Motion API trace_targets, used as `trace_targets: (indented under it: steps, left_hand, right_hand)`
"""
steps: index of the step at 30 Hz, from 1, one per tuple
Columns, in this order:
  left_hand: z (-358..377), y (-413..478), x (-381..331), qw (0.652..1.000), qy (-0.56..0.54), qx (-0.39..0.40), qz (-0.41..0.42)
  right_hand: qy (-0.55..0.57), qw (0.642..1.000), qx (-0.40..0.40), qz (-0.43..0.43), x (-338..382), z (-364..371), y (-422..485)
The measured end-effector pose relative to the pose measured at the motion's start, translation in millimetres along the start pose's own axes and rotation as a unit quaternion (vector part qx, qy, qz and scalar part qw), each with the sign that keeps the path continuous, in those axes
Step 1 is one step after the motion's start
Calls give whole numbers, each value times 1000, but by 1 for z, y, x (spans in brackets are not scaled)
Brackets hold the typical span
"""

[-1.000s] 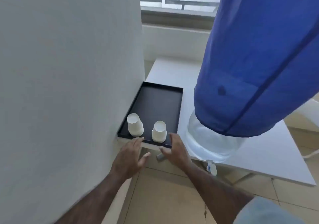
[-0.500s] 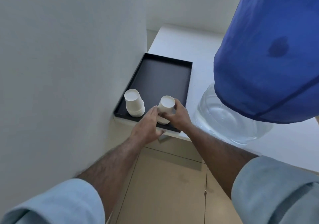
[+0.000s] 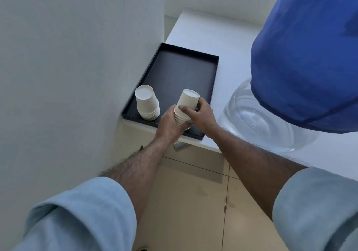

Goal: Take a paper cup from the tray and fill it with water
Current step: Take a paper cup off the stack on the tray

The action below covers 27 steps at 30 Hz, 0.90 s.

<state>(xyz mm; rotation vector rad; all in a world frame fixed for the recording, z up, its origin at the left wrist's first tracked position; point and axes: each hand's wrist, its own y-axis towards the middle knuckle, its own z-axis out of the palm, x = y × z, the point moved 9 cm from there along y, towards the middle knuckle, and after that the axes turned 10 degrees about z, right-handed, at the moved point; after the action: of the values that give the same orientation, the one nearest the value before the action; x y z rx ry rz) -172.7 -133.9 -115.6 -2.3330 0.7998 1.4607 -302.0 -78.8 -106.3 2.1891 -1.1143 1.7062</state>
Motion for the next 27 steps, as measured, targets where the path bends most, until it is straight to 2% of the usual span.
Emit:
trace_targets:
  steps: [11,21,27]
  left_hand:
    - [-2,-1,5,999,-32,-24,-22]
    - [1,-1,3,999,-21,-44,-25]
    - [3,3,1,1000,6,-16,-24]
  right_hand:
    - [48,999,14,-13,-1,4,0]
    - [164,985,-46,18,-3,7,1]
    - [187,979,-77,7,1,-1,1]
